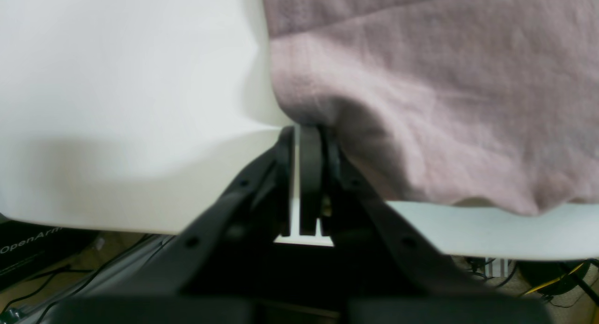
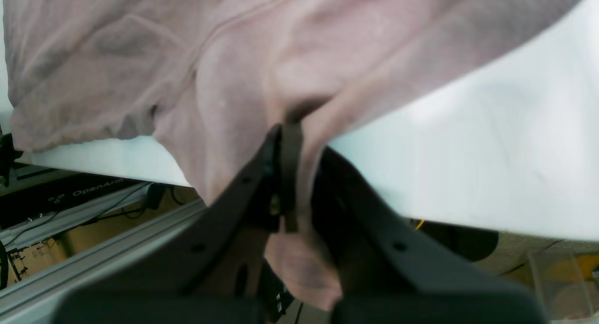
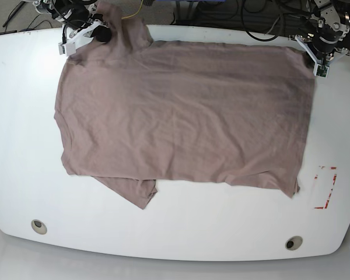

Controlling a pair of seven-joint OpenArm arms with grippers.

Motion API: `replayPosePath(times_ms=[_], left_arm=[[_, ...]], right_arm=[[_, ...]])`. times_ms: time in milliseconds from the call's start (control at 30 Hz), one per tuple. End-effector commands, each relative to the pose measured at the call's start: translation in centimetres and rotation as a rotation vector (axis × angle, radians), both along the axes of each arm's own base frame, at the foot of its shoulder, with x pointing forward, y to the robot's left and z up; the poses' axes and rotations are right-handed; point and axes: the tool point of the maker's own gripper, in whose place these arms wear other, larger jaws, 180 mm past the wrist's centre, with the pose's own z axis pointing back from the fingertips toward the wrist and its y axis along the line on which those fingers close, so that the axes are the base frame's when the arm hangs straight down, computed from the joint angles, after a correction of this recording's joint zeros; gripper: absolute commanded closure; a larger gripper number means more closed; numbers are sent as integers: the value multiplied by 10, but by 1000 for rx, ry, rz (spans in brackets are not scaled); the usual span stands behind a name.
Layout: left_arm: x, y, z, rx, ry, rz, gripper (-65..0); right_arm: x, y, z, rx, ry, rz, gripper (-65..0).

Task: Layout the t-shirt on the table in an organized manner, then fold the t-shirt properly
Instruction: 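Pinch the shirt corner with the left gripper and pull it outward, then hold both shirt corners and tug them apart to straighten the edge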

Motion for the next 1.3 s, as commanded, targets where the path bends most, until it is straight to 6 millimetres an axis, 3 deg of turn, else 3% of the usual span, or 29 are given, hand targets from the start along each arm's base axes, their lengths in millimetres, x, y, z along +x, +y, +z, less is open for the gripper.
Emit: replayPosePath(times_ms=[0, 233, 433, 700, 967, 1267], left_arm=[[4, 2, 7, -6, -20, 3, 0], [12, 5, 19, 3, -58, -10, -5], [12, 20, 29, 28, -82, 30, -127], [25, 42, 46, 61, -151, 93, -241], [45, 61, 67, 97, -225, 125, -249], [55, 55, 71, 64, -266, 124, -249]], right_arm=[[2, -4, 2, -15, -3, 2, 0], [3, -4, 2, -17, -4, 3, 0], [3, -4, 2, -17, -4, 3, 0], [3, -4, 2, -16, -4, 2, 0], [3, -4, 2, -16, -4, 2, 0], [3, -4, 2, -16, -6, 2, 0]])
